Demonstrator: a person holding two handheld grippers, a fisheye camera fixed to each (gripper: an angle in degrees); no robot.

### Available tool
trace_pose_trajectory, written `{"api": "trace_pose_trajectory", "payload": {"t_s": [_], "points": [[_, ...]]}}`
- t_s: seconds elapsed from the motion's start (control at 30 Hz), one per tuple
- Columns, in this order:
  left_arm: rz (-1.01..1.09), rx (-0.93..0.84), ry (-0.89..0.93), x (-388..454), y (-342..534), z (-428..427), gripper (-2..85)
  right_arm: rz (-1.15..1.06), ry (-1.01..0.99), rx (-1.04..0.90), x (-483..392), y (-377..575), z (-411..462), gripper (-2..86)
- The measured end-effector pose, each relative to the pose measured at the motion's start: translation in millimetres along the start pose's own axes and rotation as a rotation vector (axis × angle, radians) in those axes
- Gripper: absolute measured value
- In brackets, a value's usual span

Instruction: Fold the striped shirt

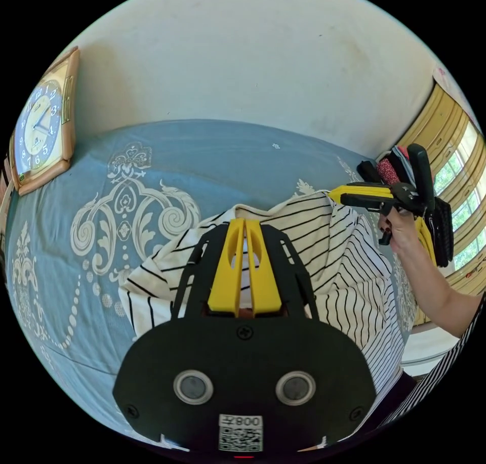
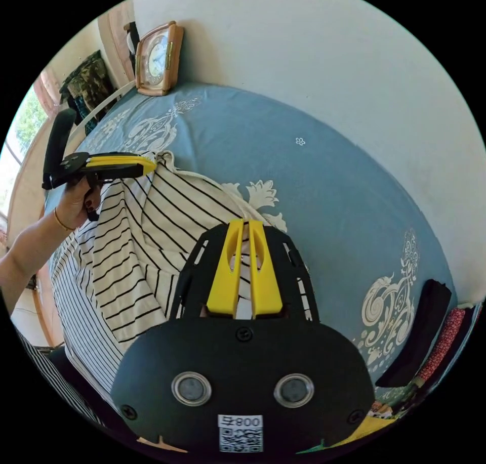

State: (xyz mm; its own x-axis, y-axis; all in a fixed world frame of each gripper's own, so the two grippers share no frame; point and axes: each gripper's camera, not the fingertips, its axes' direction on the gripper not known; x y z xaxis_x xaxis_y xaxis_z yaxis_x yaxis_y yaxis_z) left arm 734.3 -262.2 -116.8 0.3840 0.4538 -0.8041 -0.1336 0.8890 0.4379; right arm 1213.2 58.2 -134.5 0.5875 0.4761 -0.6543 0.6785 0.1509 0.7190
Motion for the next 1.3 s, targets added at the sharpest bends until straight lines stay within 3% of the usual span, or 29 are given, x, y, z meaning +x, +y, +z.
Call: {"api": "trace_pose_trajectory", "payload": {"t_s": [0.13, 0.27, 0.53, 0.67, 0.83, 1.07, 1.3], "points": [[-0.016, 0.032, -0.007, -4, 3, -1, 0.3, 0.068, -0.084, 0.032, 15, 2, 3, 2.3], [-0.027, -0.012, -0.023, -10, 16, 15, 0.2, 0.084, -0.073, -0.115, 20, 15, 51, 3.3], [-0.021, 0.107, 0.005, -19, 65, -9, 0.3, 0.080, -0.111, 0.070, 8, 68, 29, 3.2], [-0.031, -0.022, 0.013, -31, 84, 12, 0.5, 0.073, -0.059, -0.097, 5, 84, 74, 2.0], [-0.059, 0.101, 0.025, -40, 117, -24, 1.4, 0.141, -0.156, 0.013, 19, 120, 47, 5.0], [-0.145, 0.089, 0.113, -71, 263, -105, 2.4, 0.215, -0.270, 0.025, 14, 287, -16, 5.2], [-0.562, -0.062, 0.228, -103, 494, -173, 2.2, 0.535, -0.411, -0.138, -19, 514, -46, 4.6]]}}
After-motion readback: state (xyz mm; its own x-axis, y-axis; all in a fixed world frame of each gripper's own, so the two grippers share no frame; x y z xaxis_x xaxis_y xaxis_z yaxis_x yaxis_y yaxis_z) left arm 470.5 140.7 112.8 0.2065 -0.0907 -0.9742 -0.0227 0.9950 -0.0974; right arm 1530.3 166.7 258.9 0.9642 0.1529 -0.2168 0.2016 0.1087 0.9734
